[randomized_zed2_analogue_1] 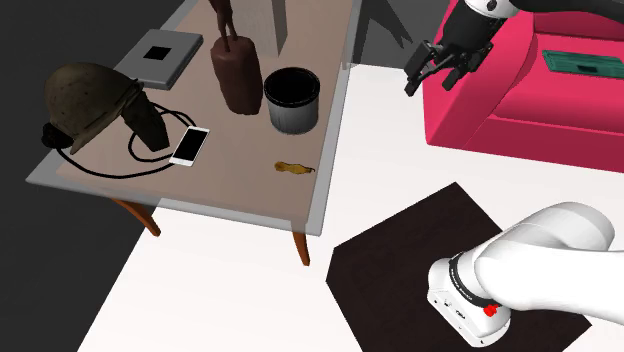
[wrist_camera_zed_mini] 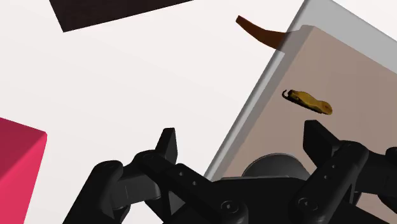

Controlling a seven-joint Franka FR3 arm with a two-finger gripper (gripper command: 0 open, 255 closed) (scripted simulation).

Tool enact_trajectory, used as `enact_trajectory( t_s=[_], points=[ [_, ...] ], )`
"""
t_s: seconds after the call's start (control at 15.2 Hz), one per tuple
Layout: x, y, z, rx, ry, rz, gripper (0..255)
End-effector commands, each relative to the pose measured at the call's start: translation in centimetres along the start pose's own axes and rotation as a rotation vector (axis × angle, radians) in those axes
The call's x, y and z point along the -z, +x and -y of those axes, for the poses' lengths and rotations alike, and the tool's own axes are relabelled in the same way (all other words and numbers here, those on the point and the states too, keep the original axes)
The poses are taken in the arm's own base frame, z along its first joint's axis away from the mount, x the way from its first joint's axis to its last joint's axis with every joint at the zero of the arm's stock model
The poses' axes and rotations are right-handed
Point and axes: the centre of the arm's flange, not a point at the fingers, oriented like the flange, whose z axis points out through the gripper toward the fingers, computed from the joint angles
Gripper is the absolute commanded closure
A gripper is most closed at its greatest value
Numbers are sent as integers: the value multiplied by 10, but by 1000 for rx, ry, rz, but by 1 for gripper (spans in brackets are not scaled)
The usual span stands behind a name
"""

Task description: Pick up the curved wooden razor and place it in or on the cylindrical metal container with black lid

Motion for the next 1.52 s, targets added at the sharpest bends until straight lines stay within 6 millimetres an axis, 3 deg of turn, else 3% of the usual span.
enact_trajectory(
  t_s=[0.0, 0.73, 1.45],
  points=[
    [0, 0, 0, 0, 0, 0, 0],
    [-112, 45, 99, 296, -135, -27, 0],
    [-235, 64, 191, 593, -270, -55, 0]
  ],
)
